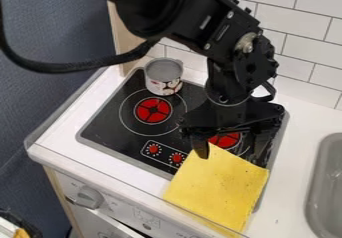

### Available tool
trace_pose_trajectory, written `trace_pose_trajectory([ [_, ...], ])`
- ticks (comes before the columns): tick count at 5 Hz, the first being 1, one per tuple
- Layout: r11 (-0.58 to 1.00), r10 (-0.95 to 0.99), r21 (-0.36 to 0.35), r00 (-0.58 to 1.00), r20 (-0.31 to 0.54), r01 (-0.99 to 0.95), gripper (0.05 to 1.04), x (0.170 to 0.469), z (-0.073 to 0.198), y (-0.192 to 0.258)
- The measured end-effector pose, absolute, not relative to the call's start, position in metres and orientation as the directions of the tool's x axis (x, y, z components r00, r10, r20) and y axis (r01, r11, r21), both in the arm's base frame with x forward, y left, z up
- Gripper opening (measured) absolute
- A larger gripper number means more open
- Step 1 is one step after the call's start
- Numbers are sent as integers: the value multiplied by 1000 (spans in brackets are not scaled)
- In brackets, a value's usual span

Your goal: Moving the green spatula into the left side of the stove

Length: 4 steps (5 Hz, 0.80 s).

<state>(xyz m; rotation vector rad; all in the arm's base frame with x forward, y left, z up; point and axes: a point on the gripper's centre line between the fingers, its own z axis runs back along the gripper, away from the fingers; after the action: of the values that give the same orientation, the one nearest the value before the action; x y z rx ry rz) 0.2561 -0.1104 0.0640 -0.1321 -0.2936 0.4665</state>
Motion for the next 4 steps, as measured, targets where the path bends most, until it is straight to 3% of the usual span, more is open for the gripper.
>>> trace_pose_trajectory([
  [1,883,466,-173,854,231,-436,1000,254,57,-110],
  [3,812,577,-62,780,243,-581,1000,297,32,-124],
  [4,799,594,-70,769,236,-597,1000,316,23,-136],
])
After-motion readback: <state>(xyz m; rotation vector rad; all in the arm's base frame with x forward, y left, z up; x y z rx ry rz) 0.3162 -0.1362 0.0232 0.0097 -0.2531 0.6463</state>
